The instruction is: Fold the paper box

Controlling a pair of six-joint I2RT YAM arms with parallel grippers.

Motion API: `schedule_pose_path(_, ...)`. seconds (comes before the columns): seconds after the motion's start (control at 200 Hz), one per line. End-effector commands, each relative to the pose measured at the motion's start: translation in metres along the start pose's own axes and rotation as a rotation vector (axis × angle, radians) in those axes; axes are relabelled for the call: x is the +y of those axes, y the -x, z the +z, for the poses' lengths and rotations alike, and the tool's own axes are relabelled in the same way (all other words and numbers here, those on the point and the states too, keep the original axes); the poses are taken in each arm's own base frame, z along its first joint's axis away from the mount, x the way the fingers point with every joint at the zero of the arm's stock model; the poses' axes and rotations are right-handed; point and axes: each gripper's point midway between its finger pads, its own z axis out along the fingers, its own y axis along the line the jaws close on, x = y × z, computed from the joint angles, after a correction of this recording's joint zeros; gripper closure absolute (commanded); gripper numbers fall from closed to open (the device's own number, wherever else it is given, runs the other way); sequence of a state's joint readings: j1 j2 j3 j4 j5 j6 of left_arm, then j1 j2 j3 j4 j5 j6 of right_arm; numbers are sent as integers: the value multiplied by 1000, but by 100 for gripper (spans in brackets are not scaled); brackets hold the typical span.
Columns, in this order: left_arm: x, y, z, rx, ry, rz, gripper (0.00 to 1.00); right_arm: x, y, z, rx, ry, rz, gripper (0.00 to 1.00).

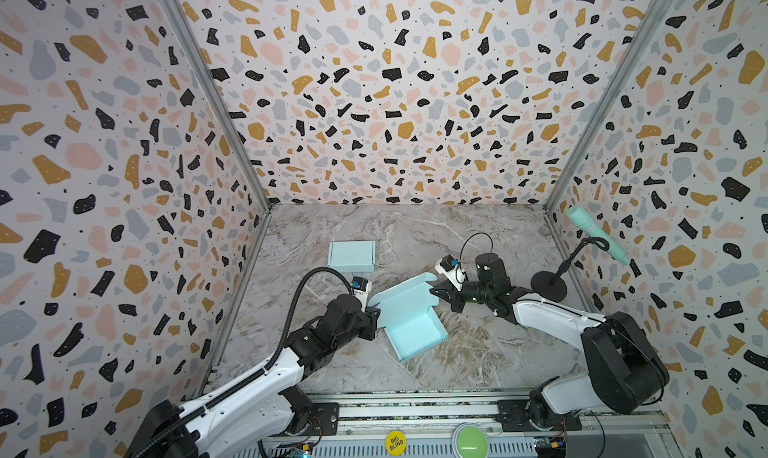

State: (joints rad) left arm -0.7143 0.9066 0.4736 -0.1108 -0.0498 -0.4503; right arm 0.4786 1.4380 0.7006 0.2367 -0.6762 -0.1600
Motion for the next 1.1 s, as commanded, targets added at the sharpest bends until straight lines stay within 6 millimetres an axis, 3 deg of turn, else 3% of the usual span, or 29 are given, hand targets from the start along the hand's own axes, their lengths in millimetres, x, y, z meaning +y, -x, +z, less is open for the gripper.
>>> schedule_pose_path(0.0,0,4,-1,-14,2,-4,81,2,13,-7,-29,-5,-11,100)
schedule_pose_path(0.345,5,9,-3,-12,42,3,96,1,15,-10,-38,-24,-14,100)
schedule_pose_path(0.776,-20,53,11,-91,-21,-6,98,11,34,-22,-120,-50,-45,100)
schedule_pose_path(1.091,-36,71,32,-143,-46,13,98,-8,37,-24,-138,-158,2,100)
